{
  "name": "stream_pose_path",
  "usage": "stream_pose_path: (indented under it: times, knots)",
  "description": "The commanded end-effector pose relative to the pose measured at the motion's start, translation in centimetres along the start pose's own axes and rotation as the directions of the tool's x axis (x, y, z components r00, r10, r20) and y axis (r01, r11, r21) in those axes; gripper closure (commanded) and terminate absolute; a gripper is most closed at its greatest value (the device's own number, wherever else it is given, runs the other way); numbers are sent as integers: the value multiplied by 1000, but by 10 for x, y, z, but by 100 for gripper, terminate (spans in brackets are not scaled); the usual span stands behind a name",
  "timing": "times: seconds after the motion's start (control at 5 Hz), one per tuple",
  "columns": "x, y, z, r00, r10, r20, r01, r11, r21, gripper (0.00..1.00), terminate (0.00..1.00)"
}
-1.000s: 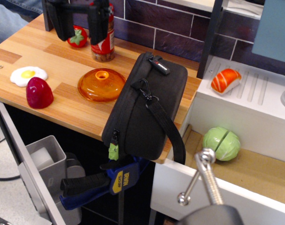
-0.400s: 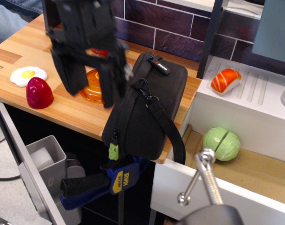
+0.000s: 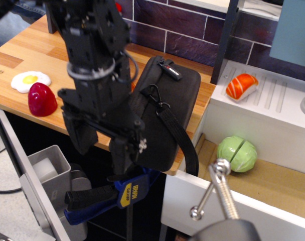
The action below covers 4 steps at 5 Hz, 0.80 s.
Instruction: Unzip zipper bag
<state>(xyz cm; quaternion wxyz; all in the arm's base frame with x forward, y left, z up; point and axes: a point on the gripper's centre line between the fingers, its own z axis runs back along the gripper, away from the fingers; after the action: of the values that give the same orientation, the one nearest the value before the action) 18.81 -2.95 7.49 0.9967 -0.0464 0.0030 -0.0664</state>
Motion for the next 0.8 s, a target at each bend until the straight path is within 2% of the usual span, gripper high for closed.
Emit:
stream_pose_path:
  times: [0.0, 0.2, 0.4, 0.6]
  knots:
    - [9, 3, -20, 999, -4, 33, 2, 998, 58, 0, 0]
    - [16, 3, -23, 1000, 3, 30, -5, 998, 66, 0, 0]
    - [22, 2, -22, 998, 20, 56, -24, 998, 62, 100, 0]
    - [28, 3, -16, 996, 26, 85, -31, 998, 62, 100, 0]
